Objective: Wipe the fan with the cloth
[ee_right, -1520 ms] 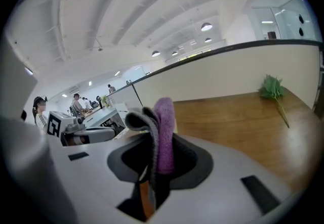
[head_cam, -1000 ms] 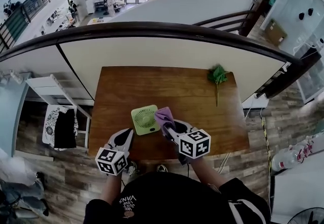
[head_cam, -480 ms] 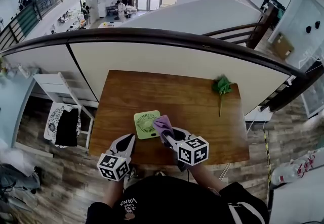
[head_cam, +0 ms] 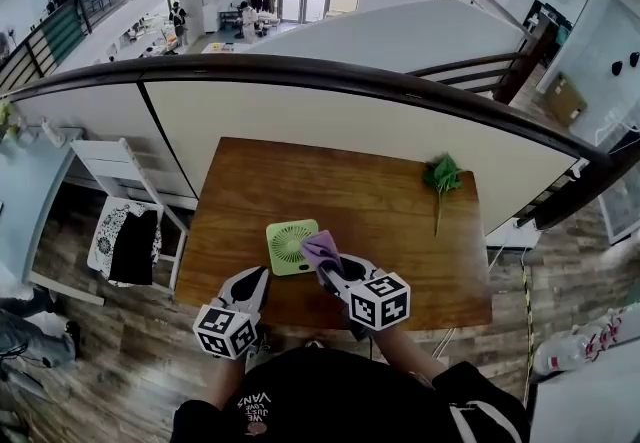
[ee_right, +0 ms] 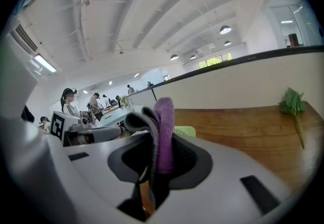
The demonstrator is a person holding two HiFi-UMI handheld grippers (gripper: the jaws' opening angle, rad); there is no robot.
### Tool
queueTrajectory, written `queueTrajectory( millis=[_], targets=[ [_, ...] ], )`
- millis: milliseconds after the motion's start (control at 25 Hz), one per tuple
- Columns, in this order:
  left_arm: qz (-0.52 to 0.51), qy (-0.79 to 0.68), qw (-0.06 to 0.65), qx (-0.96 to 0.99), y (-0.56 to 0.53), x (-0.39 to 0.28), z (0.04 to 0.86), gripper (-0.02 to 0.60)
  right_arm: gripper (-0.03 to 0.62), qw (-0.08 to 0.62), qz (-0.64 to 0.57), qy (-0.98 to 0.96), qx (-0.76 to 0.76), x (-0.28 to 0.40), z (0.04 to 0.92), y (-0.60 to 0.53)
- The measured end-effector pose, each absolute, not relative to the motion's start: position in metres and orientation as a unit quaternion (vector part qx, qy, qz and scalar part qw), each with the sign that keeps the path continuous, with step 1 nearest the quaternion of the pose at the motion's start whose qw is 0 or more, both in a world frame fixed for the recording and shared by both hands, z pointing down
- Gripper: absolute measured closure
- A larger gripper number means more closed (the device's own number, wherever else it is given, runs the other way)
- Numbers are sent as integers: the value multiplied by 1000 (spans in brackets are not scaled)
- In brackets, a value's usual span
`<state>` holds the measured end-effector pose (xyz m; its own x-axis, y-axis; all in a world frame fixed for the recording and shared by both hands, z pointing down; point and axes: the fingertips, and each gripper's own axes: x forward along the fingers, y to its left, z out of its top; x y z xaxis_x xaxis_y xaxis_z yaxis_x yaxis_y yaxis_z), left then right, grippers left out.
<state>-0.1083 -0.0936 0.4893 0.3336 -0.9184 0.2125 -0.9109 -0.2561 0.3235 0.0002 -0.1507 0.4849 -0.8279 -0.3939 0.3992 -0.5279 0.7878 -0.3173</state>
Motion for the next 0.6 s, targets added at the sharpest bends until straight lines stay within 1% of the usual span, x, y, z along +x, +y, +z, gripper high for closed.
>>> queueTrajectory(
  millis=[600],
  targets=[
    [-7, -574, 201, 794, -94, -119, 493, 570, 494, 160, 217, -928, 256, -9, 490, -153]
  ],
)
